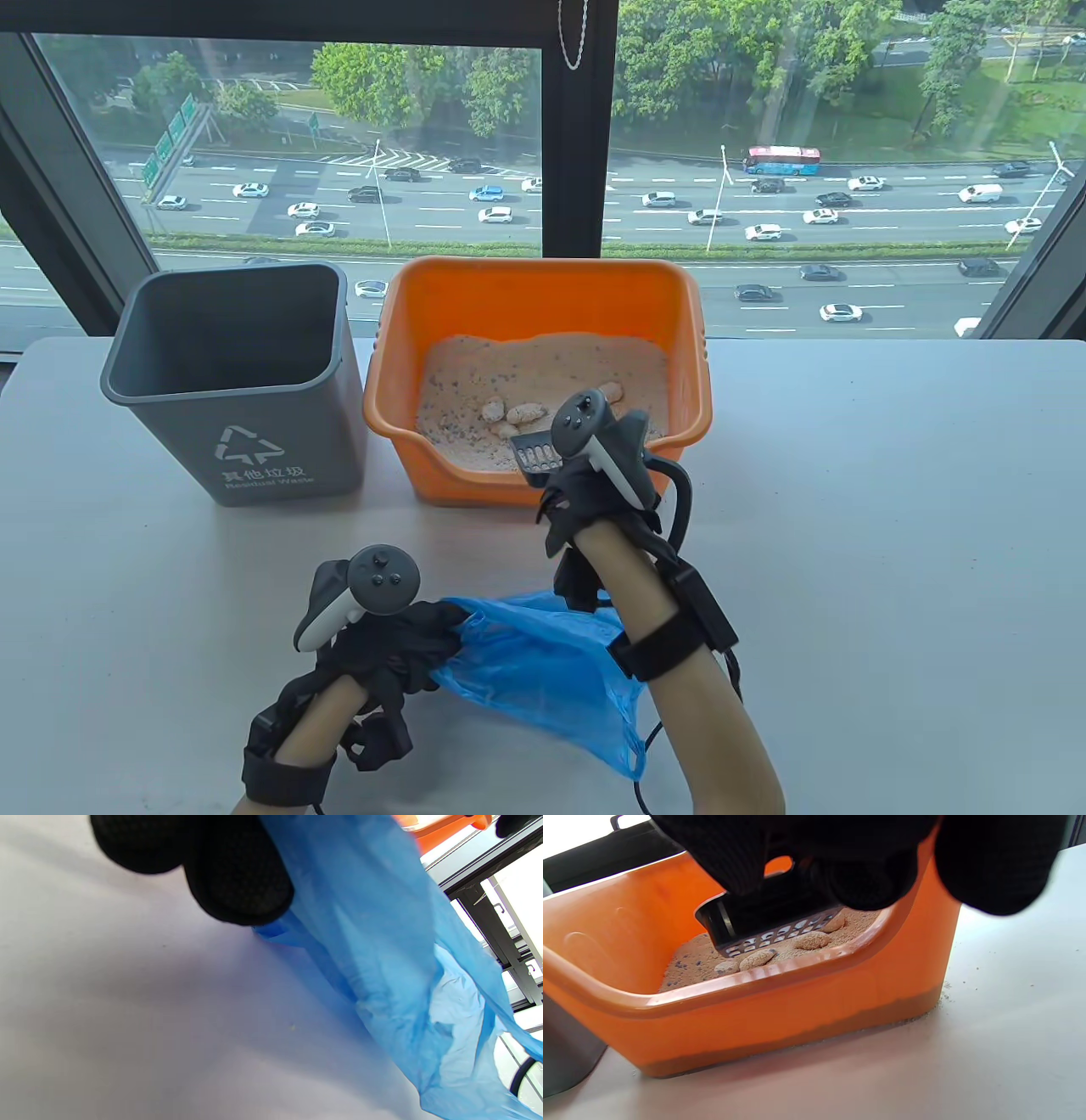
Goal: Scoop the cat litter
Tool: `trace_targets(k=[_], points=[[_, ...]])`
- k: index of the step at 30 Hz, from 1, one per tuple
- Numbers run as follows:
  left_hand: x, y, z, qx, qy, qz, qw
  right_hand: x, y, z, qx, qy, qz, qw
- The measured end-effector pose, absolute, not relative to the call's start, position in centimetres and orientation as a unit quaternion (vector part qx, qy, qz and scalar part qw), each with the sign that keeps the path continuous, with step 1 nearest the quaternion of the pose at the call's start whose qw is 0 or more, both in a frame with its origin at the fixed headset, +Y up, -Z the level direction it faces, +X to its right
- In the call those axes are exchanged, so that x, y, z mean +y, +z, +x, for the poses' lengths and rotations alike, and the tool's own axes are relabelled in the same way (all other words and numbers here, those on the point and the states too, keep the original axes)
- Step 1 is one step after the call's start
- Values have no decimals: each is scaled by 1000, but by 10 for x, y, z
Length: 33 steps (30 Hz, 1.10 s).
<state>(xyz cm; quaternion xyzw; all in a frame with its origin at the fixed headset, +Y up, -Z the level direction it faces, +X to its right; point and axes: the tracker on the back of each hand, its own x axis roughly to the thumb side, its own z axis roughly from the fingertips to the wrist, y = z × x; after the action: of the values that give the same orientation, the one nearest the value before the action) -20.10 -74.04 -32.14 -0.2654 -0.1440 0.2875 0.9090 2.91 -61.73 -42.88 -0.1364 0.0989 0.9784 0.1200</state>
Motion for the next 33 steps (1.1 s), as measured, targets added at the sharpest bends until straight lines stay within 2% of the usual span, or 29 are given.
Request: trace_targets(k=[4,10,18,23,28,31,33], points=[[-738,-320,-198,-150,283,-264,910,-620,-458,25,80,975,-198,60],[-740,-320,-198,-147,281,-268,910,-651,-488,27,169,954,-237,72],[-740,-321,-200,-143,293,-272,905,-685,-518,16,135,961,-239,14],[-740,-320,-201,-138,291,-270,907,-685,-513,15,100,969,-225,15],[-742,-322,-202,-134,294,-271,907,-679,-492,18,19,979,-192,71],[-742,-322,-201,-136,293,-272,906,-678,-481,18,20,979,-163,118],[-741,-321,-201,-135,287,-267,910,-675,-472,17,-25,976,-172,131]])
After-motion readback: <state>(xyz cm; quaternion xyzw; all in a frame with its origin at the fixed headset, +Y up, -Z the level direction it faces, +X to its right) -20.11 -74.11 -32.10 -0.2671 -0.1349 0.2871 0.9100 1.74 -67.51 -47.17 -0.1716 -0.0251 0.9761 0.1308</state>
